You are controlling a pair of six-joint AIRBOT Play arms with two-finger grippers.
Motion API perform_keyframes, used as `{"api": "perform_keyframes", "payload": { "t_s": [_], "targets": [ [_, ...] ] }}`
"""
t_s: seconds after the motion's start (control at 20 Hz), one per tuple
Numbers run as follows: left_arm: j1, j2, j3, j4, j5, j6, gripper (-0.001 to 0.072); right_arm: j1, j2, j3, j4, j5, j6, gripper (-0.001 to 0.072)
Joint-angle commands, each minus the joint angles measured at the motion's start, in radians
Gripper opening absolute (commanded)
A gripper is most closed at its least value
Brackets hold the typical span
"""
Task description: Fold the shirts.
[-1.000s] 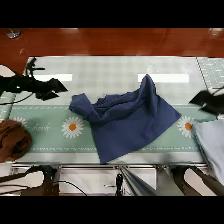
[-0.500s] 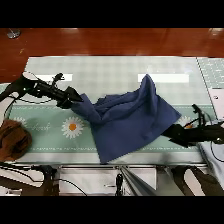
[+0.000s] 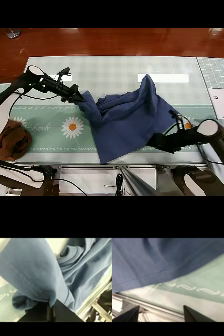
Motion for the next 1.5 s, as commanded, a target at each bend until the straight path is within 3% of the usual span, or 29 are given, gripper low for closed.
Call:
{"api": "perform_keyframes", "payload": {
  "t_s": [0.0, 0.35, 0.95, 1.05, 1.15, 1.25, 1.35, 1.45],
  "targets": [
    [-0.003, -0.001, 0.012, 0.001, 0.001, 0.003, 0.0028, 0.175, -0.08, -0.002, 0.043, -0.1, 0.062, 0.0629],
    [-0.004, -0.001, 0.012, 0.001, -0.009, 0.008, 0.0028, 0.263, -0.256, 0.006, 0.281, -0.337, -0.04, 0.0629],
    [-0.004, -0.001, 0.012, 0.001, -0.005, 0.007, 0.0028, 0.263, -0.469, 0.193, 0.303, -0.486, -0.044, 0.06],
    [-0.004, -0.001, 0.012, 0.001, -0.005, 0.008, 0.0028, 0.263, -0.514, 0.227, 0.311, -0.49, -0.044, 0.0461],
    [-0.004, -0.001, 0.012, 0.001, -0.005, 0.008, 0.0028, 0.261, -0.543, 0.257, 0.309, -0.494, -0.087, 0.0011],
    [-0.004, 0.002, 0.012, 0.001, -0.005, 0.008, 0.0028, 0.244, -0.543, 0.304, 0.303, -0.478, -0.133, 0.0018],
    [-0.002, 0.023, 0.013, 0.001, 0.02, 0.028, 0.0028, 0.189, -0.541, 0.403, 0.279, -0.365, -0.204, 0.0017],
    [0.012, 0.076, 0.016, -0.018, 0.085, 0.034, 0.0028, 0.107, -0.531, 0.555, 0.196, -0.227, -0.201, 0.0017]
  ]
}}
